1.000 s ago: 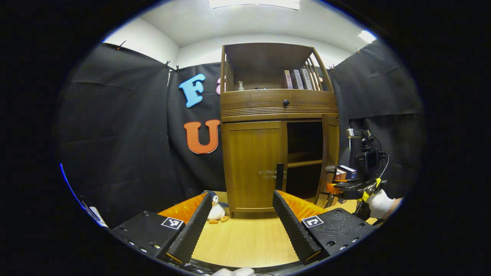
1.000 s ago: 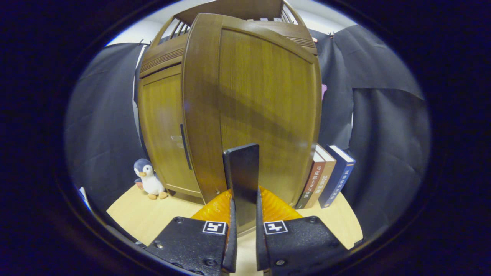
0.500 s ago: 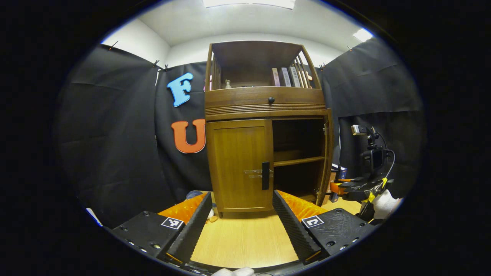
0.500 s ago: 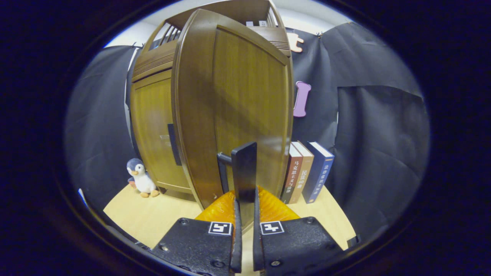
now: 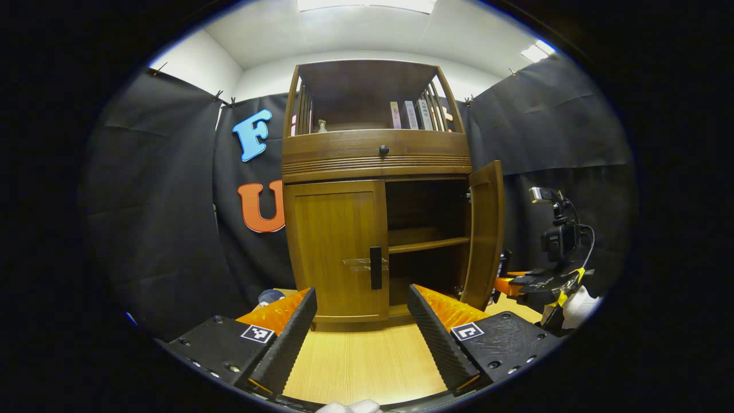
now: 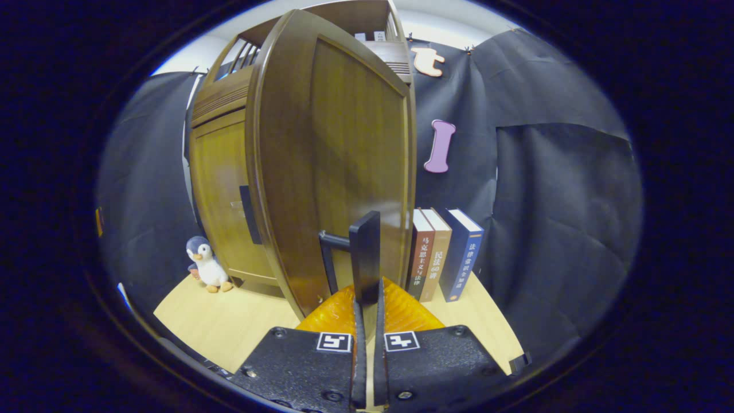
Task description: Open the right door of the double-door shoe cabinet with the right hand, and open the left door with the left hand.
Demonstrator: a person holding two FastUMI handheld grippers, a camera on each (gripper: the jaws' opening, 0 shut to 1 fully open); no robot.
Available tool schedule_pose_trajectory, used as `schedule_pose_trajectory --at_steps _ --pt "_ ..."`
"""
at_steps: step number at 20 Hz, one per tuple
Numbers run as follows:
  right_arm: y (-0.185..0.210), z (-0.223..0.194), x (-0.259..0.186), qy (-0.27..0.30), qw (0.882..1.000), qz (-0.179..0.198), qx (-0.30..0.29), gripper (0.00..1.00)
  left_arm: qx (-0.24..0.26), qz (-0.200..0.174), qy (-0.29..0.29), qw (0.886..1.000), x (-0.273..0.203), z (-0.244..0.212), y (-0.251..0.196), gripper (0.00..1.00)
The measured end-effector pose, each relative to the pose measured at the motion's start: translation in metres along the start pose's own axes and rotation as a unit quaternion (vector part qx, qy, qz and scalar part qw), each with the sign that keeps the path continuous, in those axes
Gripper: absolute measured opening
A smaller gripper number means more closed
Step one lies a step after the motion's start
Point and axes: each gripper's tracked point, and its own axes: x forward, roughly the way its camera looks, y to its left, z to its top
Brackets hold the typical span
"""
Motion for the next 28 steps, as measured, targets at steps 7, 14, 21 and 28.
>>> schedule_pose_trajectory --at_steps 7,14,21,28 --pt "-0.005 0.004 0.001 -0.001 1.0 -0.001 0.009 0.06 0.003 -0.013 0.004 1.0 0.021 -0.005 -0.016 0.96" --pt "-0.01 0.004 0.002 -0.001 1.0 -0.005 0.026 0.06 0.006 -0.026 0.004 1.0 0.035 -0.005 -0.036 0.96" --pt "-0.01 0.006 0.004 -0.005 0.999 0.034 0.02 0.04 0.004 -0.025 0.008 1.0 0.041 -0.008 -0.045 0.96" --pt "-0.007 0.006 0.002 0.005 0.995 0.095 0.002 0.04 0.001 -0.006 0.008 1.0 0.044 -0.007 -0.044 0.96"
